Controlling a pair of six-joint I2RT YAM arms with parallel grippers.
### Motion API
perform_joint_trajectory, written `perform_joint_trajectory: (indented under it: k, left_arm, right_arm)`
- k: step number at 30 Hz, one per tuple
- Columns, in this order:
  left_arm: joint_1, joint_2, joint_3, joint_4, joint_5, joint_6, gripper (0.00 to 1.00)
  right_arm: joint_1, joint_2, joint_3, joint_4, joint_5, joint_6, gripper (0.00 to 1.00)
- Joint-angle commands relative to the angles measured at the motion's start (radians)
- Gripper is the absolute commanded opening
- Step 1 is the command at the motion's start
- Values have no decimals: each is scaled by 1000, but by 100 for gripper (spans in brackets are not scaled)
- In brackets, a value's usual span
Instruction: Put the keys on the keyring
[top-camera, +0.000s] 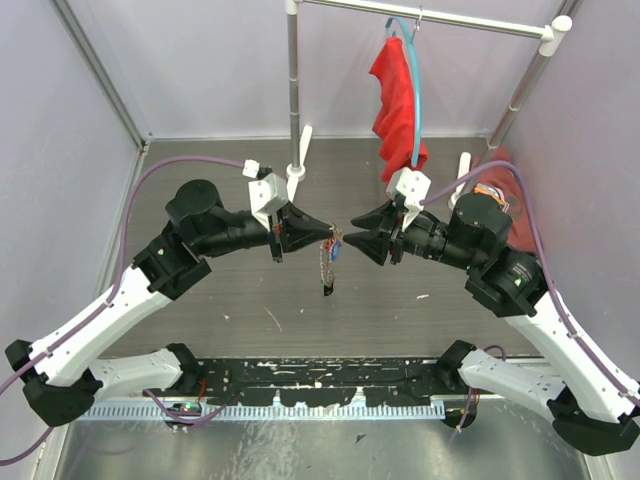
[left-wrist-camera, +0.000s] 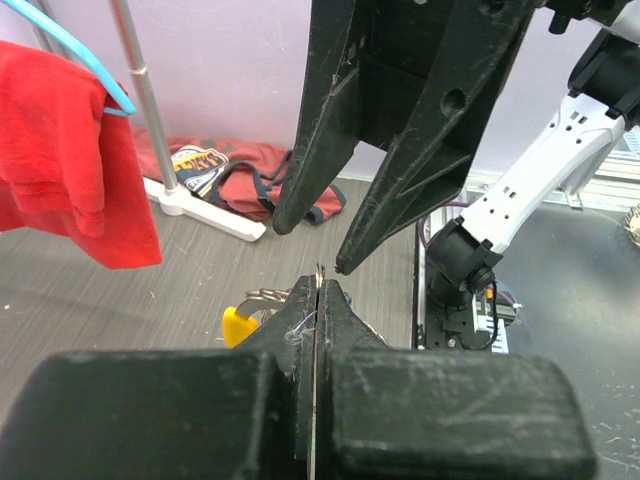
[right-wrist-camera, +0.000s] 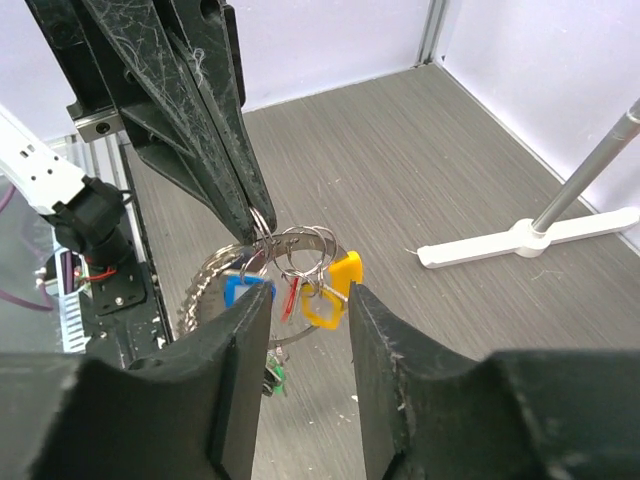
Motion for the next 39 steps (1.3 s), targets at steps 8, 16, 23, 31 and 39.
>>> perform_joint_trajectory:
  k: [8,16,23,31,39]
  left_arm:
    - [9,-19,22,-2,-156,-11,0]
    - [74,-38,-32,-76,-246,-49,0]
    - [146,-37,-46,-233,-369,-57,0]
    - [149,21,-20,-415,-541,-2,0]
    - [144,221,-8,-424,-479,-12,0]
  right_arm:
    - [2,-61,-2,62,200,-12,56]
    - [3,-90,-36,82,493,56,100]
    - [3,-119,-73,131,565,82,100]
    - [1,-103,-71,105,563,85,100]
    - [3,-107,-71,87,553,92,100]
